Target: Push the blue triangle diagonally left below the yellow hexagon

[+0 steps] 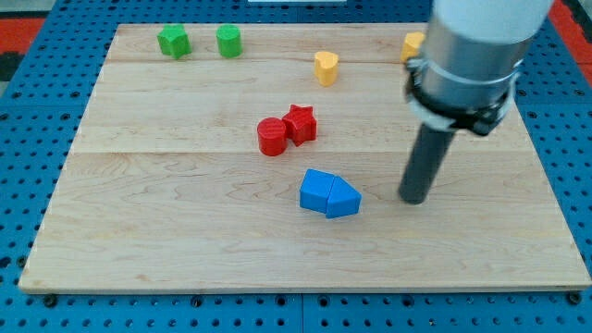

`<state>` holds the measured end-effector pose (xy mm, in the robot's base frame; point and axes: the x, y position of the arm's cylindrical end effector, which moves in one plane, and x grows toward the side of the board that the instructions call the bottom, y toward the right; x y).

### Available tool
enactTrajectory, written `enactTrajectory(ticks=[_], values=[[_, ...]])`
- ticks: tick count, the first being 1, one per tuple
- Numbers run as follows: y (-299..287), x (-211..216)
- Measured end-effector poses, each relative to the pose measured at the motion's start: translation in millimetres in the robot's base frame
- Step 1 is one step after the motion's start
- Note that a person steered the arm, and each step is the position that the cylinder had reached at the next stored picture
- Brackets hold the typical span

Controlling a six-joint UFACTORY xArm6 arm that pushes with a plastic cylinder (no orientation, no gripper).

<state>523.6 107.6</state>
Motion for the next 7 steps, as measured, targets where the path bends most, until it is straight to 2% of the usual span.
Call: enactTrajectory(ticks=[1,2,4,5,6,7], values=[[-60.7,34.2],[-76.7,27.5],[24.7,-56.8],[41.5,-64.9],[54.4,13.6],[-50.6,36.9]])
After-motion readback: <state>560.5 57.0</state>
